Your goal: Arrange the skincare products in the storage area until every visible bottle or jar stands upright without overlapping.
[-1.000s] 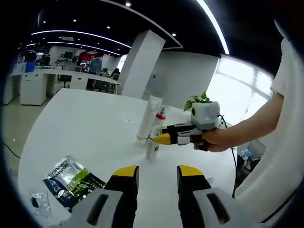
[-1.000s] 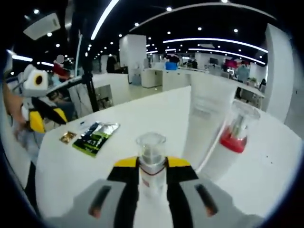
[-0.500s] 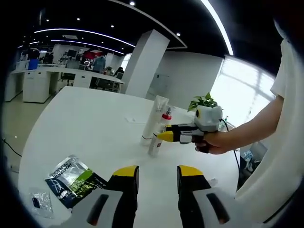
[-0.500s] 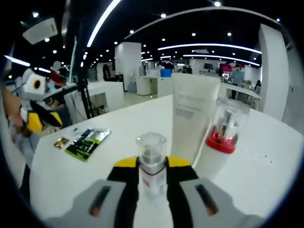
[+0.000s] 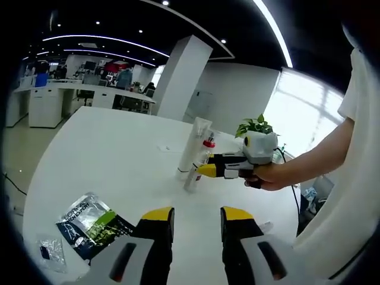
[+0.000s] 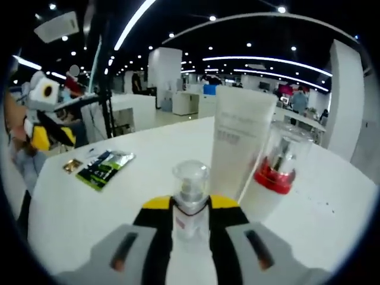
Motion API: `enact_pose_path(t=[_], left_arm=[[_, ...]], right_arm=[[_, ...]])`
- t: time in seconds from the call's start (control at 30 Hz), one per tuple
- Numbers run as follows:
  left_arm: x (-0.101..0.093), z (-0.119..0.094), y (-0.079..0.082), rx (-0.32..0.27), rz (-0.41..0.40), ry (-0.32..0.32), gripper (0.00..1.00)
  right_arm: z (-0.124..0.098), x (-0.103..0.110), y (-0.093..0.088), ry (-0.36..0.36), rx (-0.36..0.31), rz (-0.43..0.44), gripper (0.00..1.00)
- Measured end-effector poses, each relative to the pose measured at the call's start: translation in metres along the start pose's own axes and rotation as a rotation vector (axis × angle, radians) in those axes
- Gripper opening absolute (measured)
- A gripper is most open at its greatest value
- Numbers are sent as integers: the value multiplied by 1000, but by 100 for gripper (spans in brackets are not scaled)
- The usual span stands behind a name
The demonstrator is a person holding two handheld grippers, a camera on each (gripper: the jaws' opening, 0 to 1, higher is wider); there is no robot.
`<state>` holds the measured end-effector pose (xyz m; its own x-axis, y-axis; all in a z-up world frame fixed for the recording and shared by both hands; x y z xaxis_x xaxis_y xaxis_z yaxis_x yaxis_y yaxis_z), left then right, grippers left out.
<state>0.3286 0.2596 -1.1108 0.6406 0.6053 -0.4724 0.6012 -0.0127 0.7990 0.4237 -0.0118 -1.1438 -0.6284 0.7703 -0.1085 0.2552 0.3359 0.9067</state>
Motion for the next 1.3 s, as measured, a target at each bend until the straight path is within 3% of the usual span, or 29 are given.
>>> enact_pose_path(t=[0.53,0.8,1.3], left_arm=[[-1,-3,-4,4,3,-1,31],[-3,-5,-7,14,7,-6,31],[2,-9,-6,2,-1,11,30]], right_arm=[[1,1,-5,-40,62,132,27],[8,2,-4,-54,82,103,21],[5,-8,-6,-84,100,84,21]])
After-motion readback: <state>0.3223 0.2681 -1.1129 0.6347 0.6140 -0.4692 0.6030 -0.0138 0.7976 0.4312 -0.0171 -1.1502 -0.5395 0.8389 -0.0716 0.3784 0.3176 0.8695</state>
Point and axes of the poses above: the point that each gripper's makers call its tool centre point, and the gripper's own axes: z roughly forward along the fingers, x roughly to its left, y roughly out of its top, the point moved 9 cm from there along -z, roughly backward along the fingers, and after that the axes turned 3 degrees about -z, right-handed, at the moved point
